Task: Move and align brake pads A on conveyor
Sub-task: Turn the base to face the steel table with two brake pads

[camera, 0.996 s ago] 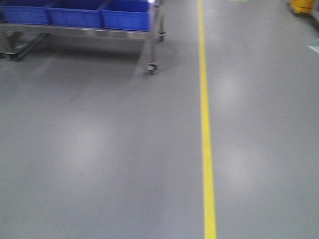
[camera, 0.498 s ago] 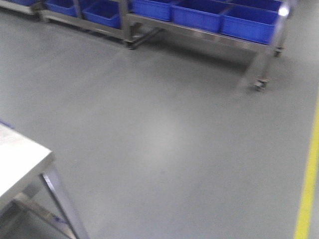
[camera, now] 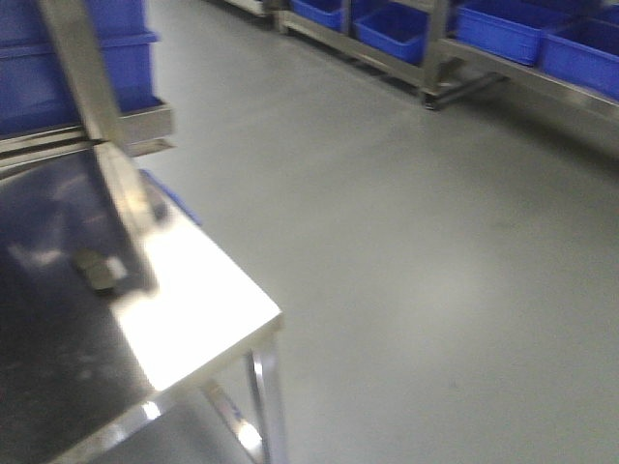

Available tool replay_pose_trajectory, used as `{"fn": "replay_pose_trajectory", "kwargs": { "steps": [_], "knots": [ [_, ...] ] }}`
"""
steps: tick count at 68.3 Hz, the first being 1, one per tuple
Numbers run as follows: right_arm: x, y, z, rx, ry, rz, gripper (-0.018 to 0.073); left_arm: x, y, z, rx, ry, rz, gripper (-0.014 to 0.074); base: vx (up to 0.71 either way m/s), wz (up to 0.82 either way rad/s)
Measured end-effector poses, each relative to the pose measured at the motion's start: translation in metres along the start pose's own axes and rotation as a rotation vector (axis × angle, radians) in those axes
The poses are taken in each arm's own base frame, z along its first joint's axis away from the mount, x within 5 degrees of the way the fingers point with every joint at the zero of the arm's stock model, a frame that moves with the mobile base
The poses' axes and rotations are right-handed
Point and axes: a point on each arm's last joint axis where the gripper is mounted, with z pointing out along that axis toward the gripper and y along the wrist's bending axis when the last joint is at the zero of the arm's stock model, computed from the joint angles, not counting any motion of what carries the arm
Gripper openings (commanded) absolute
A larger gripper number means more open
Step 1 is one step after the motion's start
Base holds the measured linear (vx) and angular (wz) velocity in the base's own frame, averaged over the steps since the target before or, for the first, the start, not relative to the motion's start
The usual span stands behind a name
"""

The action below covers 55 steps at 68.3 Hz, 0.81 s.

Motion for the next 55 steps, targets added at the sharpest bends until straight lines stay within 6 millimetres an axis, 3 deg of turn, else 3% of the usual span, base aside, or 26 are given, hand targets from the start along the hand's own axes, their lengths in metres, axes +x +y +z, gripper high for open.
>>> {"fn": "replay_pose_trajectory", "kwargs": {
  "steps": [40, 55],
  "knots": [
    [0.0, 0.0, 0.0, 0.0, 0.0, 0.0, -0.001, 0.0, 0.0, 0.0, 0.0, 0.0, 0.0, -0.0006, 0.13, 0.82],
    [0.0, 0.0, 0.0, 0.0, 0.0, 0.0, -0.001, 0.0, 0.0002, -0.0004, 0.0, -0.001, -0.001, -0.0006, 0.11, 0.5]
  ]
}}
